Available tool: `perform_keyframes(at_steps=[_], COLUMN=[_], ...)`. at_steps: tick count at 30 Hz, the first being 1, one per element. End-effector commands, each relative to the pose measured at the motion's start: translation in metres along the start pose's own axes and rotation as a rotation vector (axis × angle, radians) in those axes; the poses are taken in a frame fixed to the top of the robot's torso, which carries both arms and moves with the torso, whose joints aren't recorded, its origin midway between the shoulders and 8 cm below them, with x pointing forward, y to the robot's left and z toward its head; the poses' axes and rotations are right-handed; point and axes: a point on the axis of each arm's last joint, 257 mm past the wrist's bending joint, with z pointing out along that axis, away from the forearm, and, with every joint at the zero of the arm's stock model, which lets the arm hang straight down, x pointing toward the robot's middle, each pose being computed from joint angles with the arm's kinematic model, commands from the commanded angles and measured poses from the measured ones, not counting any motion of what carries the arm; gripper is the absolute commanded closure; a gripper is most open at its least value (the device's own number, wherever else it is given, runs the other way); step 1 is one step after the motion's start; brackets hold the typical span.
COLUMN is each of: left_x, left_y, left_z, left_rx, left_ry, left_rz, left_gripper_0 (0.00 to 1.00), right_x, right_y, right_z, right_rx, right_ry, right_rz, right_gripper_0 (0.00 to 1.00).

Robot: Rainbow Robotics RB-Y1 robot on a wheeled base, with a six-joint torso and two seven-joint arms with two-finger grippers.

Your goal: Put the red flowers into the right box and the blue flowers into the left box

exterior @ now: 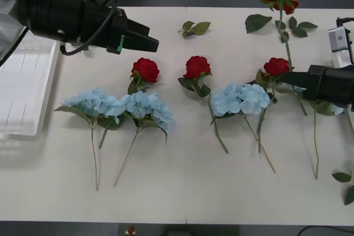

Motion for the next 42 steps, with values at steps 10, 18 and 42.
perform_keyframes(at_steps=[10,18,42], left_x=[0.071,0.136,0.268], left_y=[0.031,0.035,0.064], left_z=[-0.090,-0.098,-0.112], left_rx=[-0.363,-0.612,-0.952], left_ry=[0.302,0.339,0.460], left_rz=[-0.245,-0.512,-0.844], left_gripper_0=[0.00,0.00,0.00], right_x=[0.026,0.023,-0.001], right_y=[-0.176,-0.261,-0.391], right_z=[-0.125,-0.218,-0.305], right_rx=[0.366,0.567,1.126], right_ry=[0.114,0.115,0.021], right_rz=[0.021,-0.013,-0.271], right_gripper_0=[1.00,1.00,1.00])
